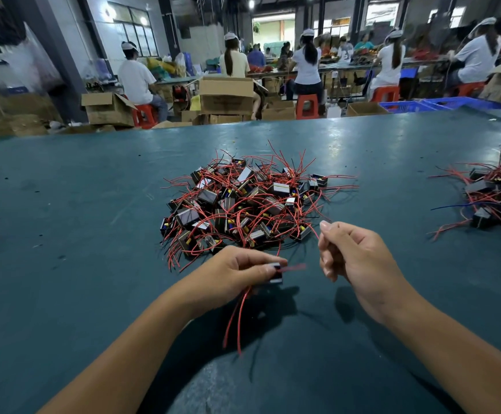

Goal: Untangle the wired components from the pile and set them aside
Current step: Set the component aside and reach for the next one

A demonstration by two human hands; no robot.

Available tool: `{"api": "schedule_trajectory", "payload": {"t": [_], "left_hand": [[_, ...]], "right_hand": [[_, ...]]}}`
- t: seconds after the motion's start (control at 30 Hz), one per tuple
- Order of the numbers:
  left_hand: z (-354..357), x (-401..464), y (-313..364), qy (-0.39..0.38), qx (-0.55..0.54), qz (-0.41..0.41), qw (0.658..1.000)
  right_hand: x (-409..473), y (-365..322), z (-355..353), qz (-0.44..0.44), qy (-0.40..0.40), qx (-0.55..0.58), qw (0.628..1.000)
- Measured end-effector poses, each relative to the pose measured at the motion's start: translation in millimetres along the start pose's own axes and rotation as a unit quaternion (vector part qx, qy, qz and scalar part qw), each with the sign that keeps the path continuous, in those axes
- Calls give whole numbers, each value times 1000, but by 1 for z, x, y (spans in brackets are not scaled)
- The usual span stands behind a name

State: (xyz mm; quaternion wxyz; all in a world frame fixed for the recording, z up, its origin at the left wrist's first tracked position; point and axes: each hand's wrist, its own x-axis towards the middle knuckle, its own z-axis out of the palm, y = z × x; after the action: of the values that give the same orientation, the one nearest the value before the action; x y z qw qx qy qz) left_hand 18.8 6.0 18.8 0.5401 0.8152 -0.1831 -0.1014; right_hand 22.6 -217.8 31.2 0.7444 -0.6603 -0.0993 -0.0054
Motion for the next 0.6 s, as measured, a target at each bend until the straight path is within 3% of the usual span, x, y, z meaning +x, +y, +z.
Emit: {"api": "schedule_trajectory", "payload": {"t": [0.1, 0.2, 0.3, 0.4, 0.47, 0.53, 0.6], "left_hand": [[-2, -1, -1, -35, 166, 43, 985], [0, 0, -4, -21, 260, 63, 963], [-5, 2, -7, 41, 286, 69, 955], [-13, 3, -10, 162, 248, 72, 952], [-19, 5, -16, 232, 269, 58, 933], [-24, 8, -24, 248, 337, 35, 908], [-26, 12, -31, 217, 398, 6, 892]], "right_hand": [[1, 5, 0, 3, 2, -30, 1000], [1, 8, -1, 5, 1, -50, 999], [1, 11, -1, 12, -2, -68, 998], [1, 12, -2, 16, -1, -77, 997], [2, 13, -2, 17, -5, -86, 996], [2, 15, -2, 15, -11, -94, 995], [2, 16, -2, 13, -14, -99, 995]]}}
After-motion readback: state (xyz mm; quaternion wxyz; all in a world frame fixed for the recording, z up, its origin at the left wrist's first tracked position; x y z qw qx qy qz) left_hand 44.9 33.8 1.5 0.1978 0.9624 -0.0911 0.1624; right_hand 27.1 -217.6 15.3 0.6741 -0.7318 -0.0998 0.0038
